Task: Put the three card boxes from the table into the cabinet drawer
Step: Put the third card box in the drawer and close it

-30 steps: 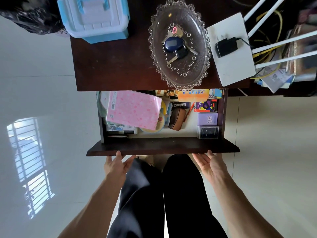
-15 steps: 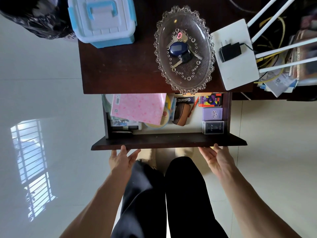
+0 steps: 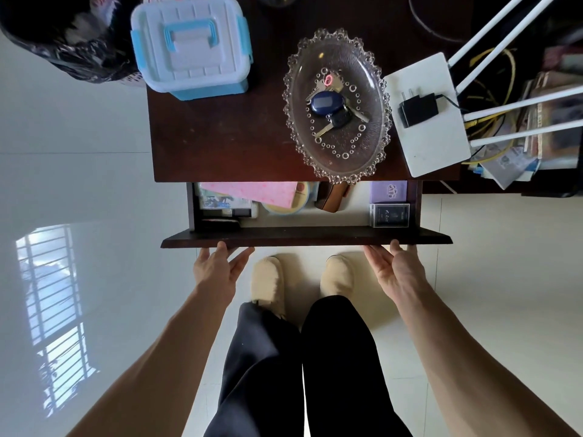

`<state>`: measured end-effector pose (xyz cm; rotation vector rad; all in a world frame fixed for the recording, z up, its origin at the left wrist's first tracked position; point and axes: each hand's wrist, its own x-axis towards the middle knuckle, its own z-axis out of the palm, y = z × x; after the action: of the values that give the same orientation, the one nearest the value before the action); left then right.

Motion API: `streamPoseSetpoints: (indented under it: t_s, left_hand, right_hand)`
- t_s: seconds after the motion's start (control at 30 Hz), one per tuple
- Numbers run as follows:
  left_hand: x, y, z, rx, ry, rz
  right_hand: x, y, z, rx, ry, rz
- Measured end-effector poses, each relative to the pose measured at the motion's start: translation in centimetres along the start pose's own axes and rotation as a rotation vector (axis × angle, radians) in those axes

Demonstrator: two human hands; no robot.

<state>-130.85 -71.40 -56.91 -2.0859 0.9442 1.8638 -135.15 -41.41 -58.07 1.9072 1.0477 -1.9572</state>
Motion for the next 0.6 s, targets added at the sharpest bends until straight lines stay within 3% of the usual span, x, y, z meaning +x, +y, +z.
streamPoseSetpoints:
  t_s: [0.6]
  left_hand:
    - [0.6, 4.6, 4.4, -0.015, -0.115, 0.023]
  right_hand:
    - [0.6, -3.1, 4.8, -0.039, -0.125, 0.022]
